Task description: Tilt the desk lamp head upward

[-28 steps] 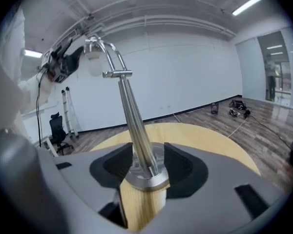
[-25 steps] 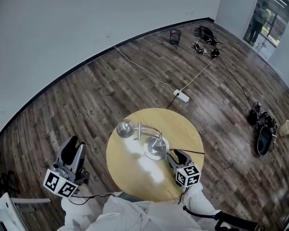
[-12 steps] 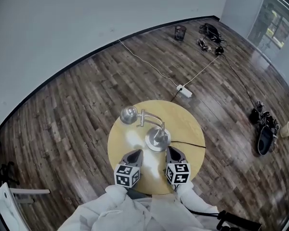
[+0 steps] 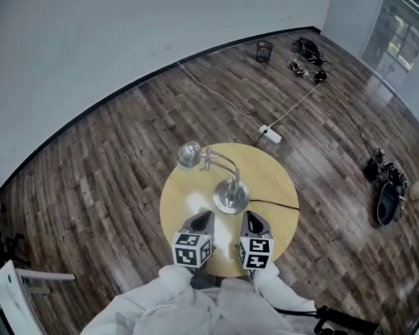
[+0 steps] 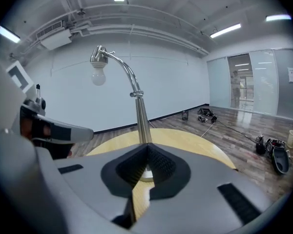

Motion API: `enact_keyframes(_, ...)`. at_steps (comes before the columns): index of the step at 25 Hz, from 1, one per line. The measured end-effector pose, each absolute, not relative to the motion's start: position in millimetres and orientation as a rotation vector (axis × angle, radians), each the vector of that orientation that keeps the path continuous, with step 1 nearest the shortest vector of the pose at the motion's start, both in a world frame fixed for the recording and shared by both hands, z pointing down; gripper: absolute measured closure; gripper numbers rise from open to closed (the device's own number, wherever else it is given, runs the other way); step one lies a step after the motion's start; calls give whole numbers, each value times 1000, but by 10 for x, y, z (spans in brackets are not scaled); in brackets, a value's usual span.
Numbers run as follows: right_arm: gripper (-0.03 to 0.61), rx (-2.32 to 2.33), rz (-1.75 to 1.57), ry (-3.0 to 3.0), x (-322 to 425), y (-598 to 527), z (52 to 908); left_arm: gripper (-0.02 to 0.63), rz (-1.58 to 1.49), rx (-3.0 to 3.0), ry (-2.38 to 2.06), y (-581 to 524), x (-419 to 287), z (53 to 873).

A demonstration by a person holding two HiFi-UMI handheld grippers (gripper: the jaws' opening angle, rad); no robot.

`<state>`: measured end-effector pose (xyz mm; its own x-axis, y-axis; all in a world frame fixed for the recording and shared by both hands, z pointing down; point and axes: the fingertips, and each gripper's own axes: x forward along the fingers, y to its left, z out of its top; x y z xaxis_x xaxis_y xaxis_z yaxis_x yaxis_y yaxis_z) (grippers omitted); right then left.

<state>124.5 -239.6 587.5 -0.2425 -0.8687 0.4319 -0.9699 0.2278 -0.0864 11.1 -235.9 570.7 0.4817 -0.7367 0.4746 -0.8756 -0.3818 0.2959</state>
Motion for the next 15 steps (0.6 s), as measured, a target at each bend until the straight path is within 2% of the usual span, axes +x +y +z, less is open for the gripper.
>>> enact_keyframes(15,566,1874,471,-2149,980,-1276,5697,612,412,2309,-1217,-1163,-97,5703)
